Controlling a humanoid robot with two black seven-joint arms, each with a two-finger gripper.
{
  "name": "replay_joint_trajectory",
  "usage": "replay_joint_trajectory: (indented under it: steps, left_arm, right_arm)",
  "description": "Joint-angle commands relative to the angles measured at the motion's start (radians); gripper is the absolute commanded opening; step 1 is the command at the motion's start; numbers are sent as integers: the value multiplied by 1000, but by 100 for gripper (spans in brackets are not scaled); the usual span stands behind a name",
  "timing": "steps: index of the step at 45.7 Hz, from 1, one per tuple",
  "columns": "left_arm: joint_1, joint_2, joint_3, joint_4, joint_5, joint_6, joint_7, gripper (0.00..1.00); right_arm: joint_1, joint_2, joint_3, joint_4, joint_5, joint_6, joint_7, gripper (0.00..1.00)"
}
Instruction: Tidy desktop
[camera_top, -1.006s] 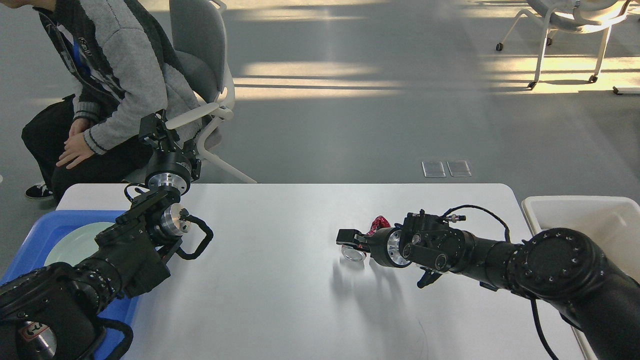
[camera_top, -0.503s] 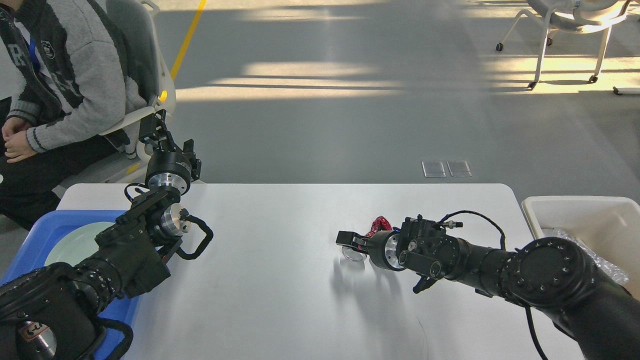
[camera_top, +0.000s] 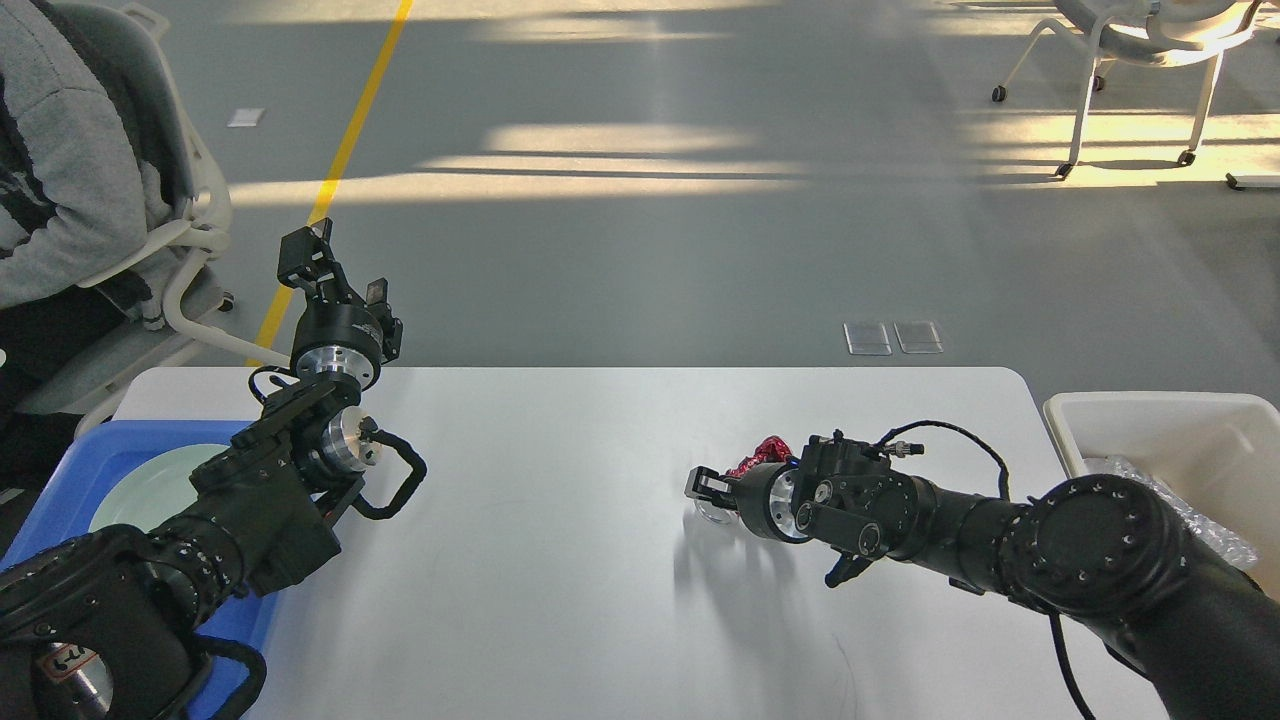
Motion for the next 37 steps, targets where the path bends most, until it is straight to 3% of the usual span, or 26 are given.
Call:
replay_joint_trajectory:
  steps: [1,9,21,37]
  left_arm:
    - [0,0,0,0,0,0,0,96]
    - [0,0,0,0,0,0,0,96]
    - [0,0,0,0,0,0,0,96]
    - [0,0,0,0,0,0,0,96]
  right_arm:
    - [12,-8,4,12,1,10,0,34]
    - [119,-23,9,38,3,62,8,36]
    - [338,-188,24,170,6,181,11,37]
    - [719,-541,133,472,7,440,6,37]
